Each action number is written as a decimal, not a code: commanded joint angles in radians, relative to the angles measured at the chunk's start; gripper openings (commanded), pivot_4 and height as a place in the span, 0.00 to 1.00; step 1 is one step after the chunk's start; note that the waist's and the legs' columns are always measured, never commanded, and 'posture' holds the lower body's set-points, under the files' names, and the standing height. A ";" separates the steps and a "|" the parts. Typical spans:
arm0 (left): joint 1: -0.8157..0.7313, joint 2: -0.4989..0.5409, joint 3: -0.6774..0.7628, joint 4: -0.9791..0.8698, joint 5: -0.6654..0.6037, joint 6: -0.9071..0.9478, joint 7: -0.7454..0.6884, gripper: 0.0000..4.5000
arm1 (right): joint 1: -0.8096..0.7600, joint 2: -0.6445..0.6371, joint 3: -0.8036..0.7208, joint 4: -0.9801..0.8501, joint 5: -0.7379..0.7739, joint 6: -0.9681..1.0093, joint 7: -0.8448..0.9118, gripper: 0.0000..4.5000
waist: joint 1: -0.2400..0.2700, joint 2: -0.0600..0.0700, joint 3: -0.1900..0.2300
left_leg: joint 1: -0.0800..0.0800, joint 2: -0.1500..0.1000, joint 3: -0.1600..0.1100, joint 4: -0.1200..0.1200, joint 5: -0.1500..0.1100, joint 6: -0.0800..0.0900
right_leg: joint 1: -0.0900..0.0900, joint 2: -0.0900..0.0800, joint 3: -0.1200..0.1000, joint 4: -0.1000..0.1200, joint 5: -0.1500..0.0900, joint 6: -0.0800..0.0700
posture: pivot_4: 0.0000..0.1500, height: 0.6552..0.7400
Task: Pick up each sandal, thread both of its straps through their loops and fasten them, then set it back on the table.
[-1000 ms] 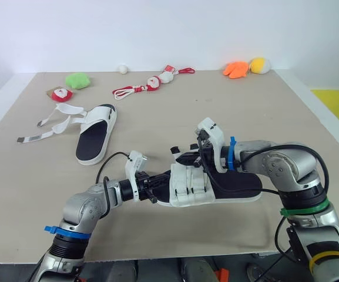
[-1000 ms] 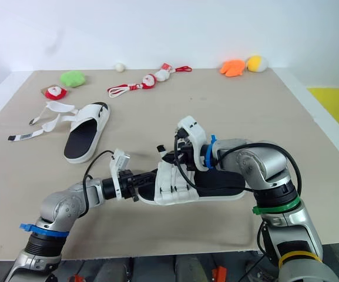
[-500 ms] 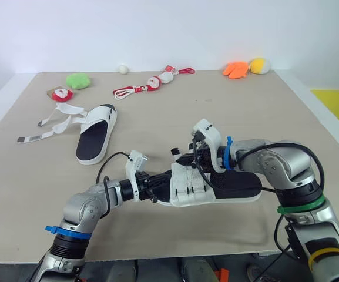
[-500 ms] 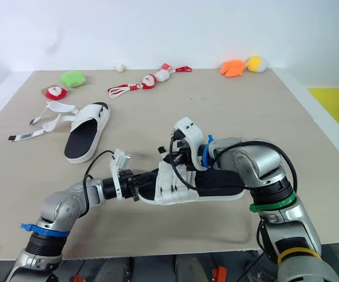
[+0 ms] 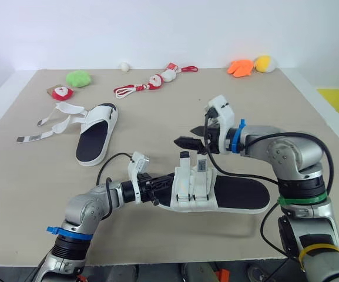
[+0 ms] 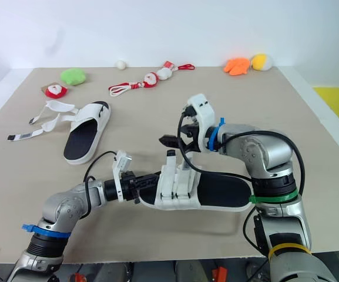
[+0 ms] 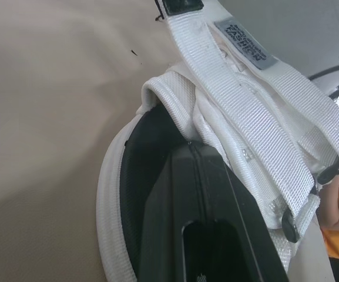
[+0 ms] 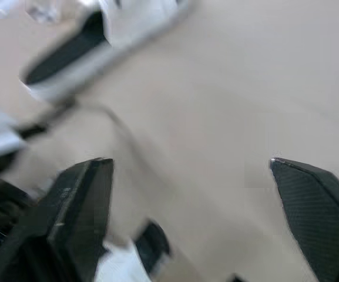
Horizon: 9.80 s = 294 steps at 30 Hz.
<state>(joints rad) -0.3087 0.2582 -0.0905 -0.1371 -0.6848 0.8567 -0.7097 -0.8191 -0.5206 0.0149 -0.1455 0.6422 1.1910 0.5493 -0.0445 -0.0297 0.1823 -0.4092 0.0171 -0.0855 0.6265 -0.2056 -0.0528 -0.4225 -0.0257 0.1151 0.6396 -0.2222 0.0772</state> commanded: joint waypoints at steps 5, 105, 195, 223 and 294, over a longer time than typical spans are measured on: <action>0.010 0.003 -0.010 0.015 0.020 -0.002 0.010 0.00 | 0.097 -0.137 -0.069 -0.096 -0.102 -0.518 0.289 0.99 | 0.000 0.000 0.000 | 0.000 0.000 0.000 -0.001 0.000 0.000 | 0.001 0.000 0.000 -0.004 0.000 0.000 | 1.00 1.00; -0.119 0.111 0.037 -0.154 0.113 -0.448 -0.116 1.00 | 0.087 -0.343 -0.036 0.859 -1.155 -1.237 -0.316 0.20 | -0.031 -0.002 0.021 | 0.000 -0.006 0.013 -0.010 0.023 0.009 | 0.005 -0.001 0.018 -0.008 0.017 -0.005 | 1.00 1.00; -0.514 0.396 -0.140 0.782 0.786 -1.729 0.095 0.01 | -0.008 -0.119 -0.147 -0.060 0.235 -0.233 0.346 1.00 | -0.021 -0.002 0.021 | -0.019 -0.002 0.008 0.000 0.030 0.007 | -0.007 0.000 0.008 -0.004 0.030 -0.002 | 1.00 1.00; -0.734 0.213 -0.340 1.034 0.590 -2.226 -0.347 0.01 | 0.184 -0.405 -0.207 -0.115 0.272 -0.210 0.578 1.00 | -0.030 -0.002 0.021 | -0.020 -0.001 0.013 0.008 0.032 0.011 | -0.008 0.002 0.014 -0.002 0.031 0.008 | 1.00 1.00; -0.068 0.408 0.032 0.070 0.168 -0.907 0.071 1.00 | 0.407 -0.063 0.142 0.096 -0.310 -0.829 0.463 0.01 | -0.034 -0.002 0.021 | -0.010 0.006 0.015 0.010 0.035 0.010 | -0.005 0.008 0.014 0.008 0.028 0.003 | 1.00 1.00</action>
<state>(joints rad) -0.3815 0.6719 -0.1070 -0.0265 -0.4780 -0.1177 -0.6371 -0.3918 -0.5992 0.1512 -0.0487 0.3346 0.3828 1.0024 -0.0784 -0.0316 0.2031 -0.4192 0.0230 -0.0706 0.6360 -0.1706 -0.0430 -0.4278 -0.0173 0.1291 0.6477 -0.1941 0.0801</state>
